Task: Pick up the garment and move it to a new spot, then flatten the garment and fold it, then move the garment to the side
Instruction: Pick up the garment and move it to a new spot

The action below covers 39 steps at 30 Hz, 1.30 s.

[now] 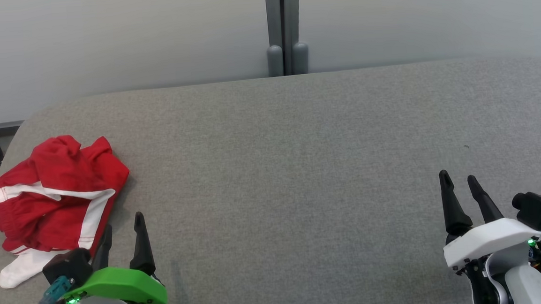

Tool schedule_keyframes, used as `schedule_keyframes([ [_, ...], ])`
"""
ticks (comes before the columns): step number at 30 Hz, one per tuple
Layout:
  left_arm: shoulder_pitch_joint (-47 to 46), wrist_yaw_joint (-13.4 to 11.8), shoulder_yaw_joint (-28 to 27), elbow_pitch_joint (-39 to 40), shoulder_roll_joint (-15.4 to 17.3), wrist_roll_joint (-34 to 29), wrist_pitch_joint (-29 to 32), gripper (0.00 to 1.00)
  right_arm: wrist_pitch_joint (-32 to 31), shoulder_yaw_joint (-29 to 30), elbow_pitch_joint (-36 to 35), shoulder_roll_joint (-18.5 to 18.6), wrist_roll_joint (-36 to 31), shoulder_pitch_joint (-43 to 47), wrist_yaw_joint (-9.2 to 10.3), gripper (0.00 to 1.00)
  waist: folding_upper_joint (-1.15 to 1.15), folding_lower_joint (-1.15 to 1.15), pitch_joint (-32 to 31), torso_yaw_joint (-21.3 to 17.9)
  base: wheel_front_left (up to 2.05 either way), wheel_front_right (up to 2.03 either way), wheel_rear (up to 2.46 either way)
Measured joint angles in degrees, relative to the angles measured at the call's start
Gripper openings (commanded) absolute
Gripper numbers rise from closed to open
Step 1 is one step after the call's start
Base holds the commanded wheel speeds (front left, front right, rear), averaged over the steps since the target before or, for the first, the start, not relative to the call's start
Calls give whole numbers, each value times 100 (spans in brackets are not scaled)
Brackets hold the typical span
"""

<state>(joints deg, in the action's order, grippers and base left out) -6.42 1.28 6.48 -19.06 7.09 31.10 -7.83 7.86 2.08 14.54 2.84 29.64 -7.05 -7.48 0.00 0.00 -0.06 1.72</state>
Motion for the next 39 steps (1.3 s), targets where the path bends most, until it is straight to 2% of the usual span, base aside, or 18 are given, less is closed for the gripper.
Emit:
schedule_keyframes([
  [10,9,-2,51,-121,-36,-464,-141,100,126,29,131,-18,-572,56,0,100,0,0,29,-2,0,0,0],
  [11,21,15,57,-88,-79,-697,-193,100,186,3,186,-18,-812,56,0,100,0,0,29,-6,0,0,0],
  [17,40,23,34,-42,-113,-902,-247,100,248,-27,270,-19,-1023,55,0,100,0,0,23,-11,0,0,0],
  [29,125,258,42,-2,-223,-1519,-402,100,388,2,258,-16,-1514,53,0,100,0,0,40,15,0,0,0],
  [34,130,277,19,-78,-256,-1755,-463,100,448,-93,314,-16,-1808,59,0,100,0,0,63,100,0,0,0],
  [39,141,328,-116,-122,-289,-1861,-520,100,513,-182,331,-14,-2098,57,0,100,0,0,96,346,0,0,0],
])
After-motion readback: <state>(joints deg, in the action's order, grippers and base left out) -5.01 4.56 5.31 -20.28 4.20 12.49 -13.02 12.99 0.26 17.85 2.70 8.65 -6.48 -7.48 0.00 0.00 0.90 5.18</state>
